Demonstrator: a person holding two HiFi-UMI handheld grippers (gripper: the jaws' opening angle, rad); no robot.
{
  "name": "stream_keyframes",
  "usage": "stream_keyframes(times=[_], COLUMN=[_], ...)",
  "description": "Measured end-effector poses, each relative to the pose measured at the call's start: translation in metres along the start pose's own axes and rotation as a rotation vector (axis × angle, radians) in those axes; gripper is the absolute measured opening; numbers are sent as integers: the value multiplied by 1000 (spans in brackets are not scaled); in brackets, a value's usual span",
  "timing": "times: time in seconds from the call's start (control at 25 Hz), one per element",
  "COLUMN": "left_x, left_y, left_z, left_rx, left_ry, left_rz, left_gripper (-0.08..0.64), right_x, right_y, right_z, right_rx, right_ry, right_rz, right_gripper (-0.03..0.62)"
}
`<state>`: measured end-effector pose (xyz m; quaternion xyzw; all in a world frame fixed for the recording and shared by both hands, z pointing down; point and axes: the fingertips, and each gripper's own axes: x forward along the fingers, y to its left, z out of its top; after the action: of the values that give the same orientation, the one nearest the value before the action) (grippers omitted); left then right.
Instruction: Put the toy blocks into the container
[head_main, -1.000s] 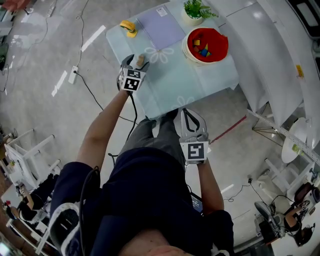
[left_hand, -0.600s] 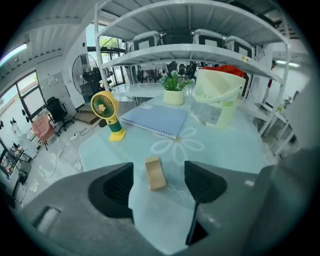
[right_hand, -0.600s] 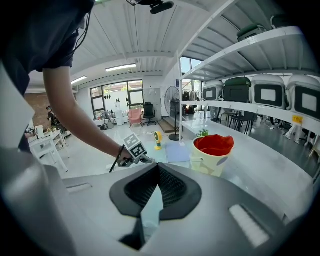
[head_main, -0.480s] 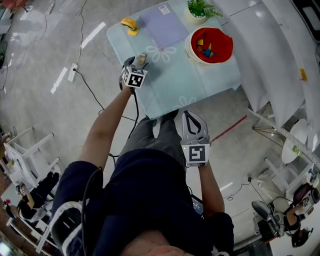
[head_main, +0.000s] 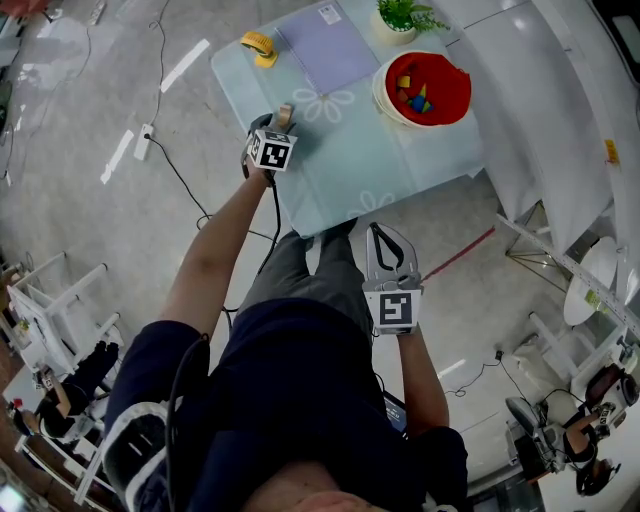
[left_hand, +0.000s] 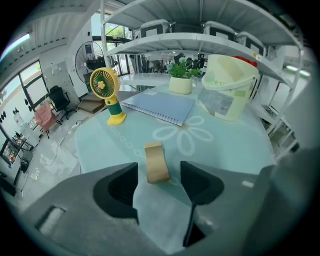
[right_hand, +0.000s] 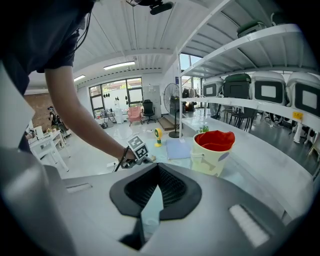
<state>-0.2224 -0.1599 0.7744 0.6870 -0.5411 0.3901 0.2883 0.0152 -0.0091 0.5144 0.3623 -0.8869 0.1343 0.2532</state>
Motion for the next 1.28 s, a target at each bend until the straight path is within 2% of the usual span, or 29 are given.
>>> stream_keyframes(times=[0.2,0.56,0.96,1.28], left_x=[2,8,3,-31], left_y=[3,4,5,-1], left_z=[-4,-9,-5,34], left_rx=[-40,-60,-66,-32], left_ry=[6,10,-5,-100], left_rz=[9,17,22,3], left_gripper=[240,156,152,150], right_x=[0,1,-2,-2], right_y=[1,1,2,3], right_z=[0,-4,-6,-5], right_rx=[-6,6,5,11], right_ry=[8,11,11,-8], right_rz=[1,-4,-11,-14], right_gripper=[-2,-2,-2,-2])
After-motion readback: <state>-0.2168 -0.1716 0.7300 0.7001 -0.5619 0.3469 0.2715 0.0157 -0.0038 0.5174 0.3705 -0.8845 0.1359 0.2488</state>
